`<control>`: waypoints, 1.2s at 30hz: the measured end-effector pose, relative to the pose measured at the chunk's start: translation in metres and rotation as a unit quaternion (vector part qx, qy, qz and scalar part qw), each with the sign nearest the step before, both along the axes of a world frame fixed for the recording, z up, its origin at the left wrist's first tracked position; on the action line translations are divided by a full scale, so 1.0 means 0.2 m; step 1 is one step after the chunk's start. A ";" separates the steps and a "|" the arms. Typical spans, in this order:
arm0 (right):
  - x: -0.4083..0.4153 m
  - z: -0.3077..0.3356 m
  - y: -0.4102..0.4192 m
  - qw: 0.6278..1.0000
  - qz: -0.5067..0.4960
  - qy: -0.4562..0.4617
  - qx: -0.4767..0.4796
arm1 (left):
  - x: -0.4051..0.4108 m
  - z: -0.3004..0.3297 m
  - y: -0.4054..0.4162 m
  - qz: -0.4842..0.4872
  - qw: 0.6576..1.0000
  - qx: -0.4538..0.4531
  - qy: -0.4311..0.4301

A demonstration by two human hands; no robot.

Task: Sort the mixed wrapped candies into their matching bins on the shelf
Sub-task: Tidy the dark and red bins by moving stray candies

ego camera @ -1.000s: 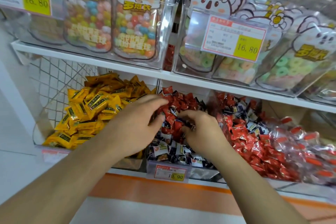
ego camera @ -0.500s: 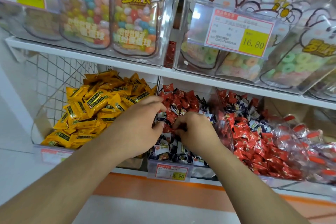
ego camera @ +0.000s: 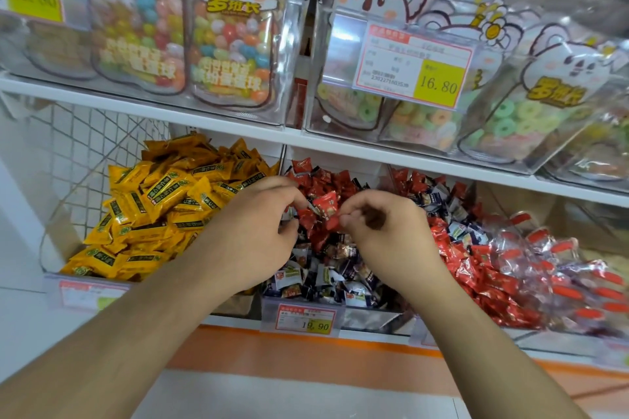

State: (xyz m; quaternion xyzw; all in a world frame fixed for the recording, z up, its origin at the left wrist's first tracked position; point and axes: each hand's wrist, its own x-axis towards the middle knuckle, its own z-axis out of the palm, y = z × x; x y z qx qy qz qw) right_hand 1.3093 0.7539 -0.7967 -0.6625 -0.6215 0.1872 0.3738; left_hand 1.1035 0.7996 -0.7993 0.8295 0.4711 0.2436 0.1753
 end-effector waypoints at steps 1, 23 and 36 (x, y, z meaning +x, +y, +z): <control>0.03 0.02 -0.03 1.000 -0.002 0.014 0.008 | 0.01 0.00 -0.01 -0.004 1.000 0.004 -0.002; 0.29 0.06 -0.16 0.984 -0.083 -0.153 0.031 | 0.10 0.02 0.00 0.003 1.000 0.005 -0.013; -0.01 -0.18 0.08 0.960 0.054 -0.250 -0.116 | 0.00 -0.02 0.02 0.012 1.000 -0.016 0.022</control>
